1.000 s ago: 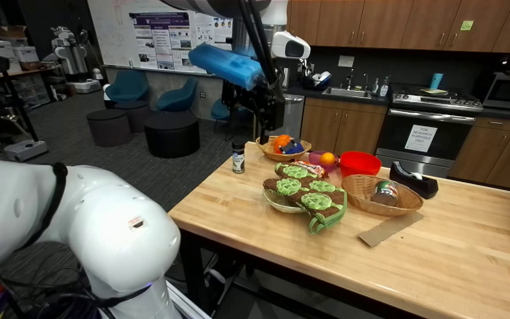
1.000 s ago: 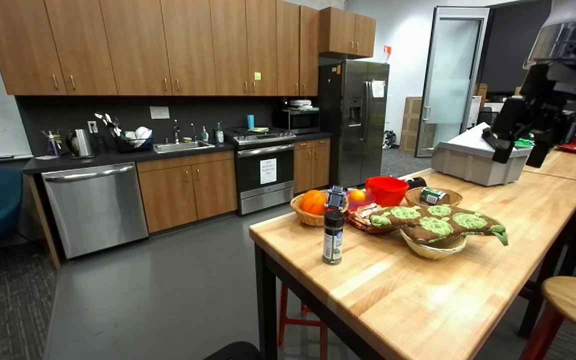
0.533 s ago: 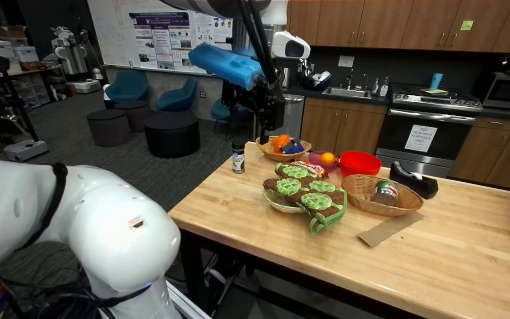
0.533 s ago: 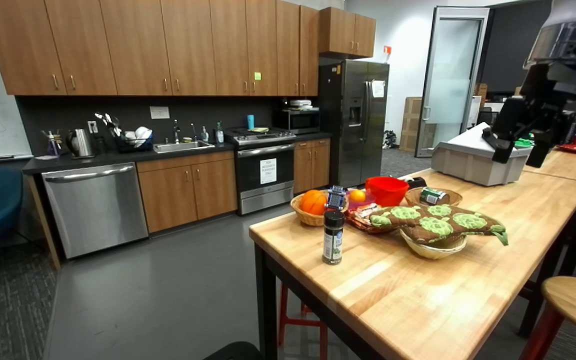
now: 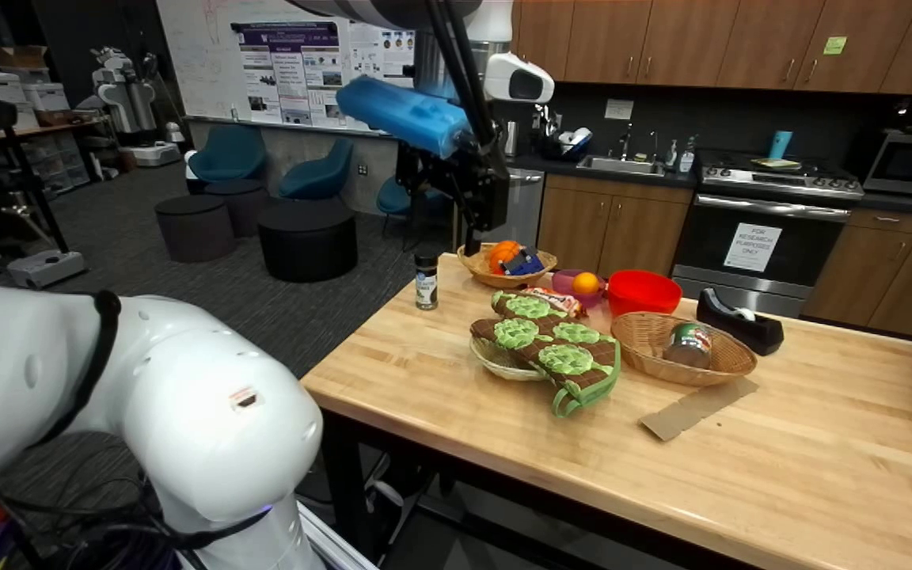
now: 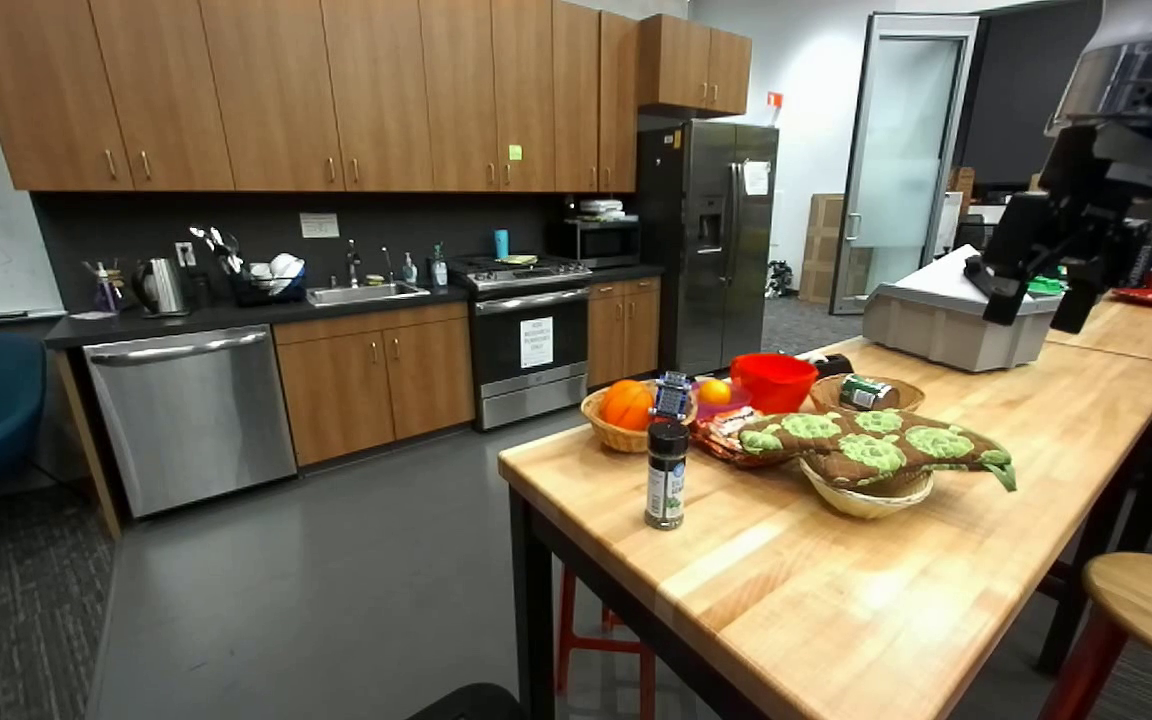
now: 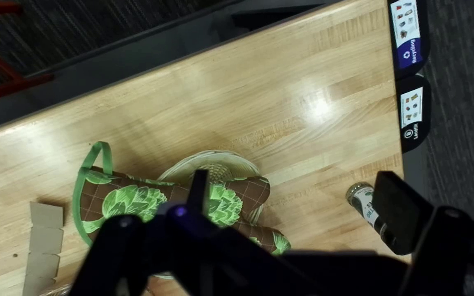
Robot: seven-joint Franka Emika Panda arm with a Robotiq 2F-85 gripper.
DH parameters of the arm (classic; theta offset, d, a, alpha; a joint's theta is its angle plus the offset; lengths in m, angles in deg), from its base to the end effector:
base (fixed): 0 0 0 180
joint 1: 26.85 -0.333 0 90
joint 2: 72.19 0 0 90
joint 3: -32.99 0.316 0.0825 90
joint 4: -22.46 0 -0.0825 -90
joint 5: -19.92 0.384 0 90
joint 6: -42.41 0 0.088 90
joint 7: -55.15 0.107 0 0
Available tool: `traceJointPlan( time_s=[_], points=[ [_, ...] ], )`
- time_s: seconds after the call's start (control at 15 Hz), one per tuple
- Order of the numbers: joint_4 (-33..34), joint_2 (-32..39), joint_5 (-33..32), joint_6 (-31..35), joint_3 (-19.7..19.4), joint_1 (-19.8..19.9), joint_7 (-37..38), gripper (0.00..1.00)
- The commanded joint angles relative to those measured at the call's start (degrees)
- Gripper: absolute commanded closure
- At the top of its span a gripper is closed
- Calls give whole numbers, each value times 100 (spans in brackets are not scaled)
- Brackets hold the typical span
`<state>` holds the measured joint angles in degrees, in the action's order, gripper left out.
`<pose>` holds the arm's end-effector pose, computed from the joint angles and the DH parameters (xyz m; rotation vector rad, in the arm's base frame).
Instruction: Pick up the small ball and put it into the red bowl
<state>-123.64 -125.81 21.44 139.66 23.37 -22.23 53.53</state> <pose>0.2704 -0.0768 0.5498 -2.9764 0.2387 -0.1387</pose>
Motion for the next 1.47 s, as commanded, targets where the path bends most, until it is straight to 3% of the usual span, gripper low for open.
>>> traceJointPlan(
  time_s=[0.0,0.33,0.93,1.4],
  points=[
    [117,57,-11,1,124,47,-78,0],
    [11,200,-176,284,182,25,-206,0],
    [-79,1021,-446,1369,210,45,-421,0],
    [-377,1917,-835,1655,551,-9,-212,0]
  ],
)
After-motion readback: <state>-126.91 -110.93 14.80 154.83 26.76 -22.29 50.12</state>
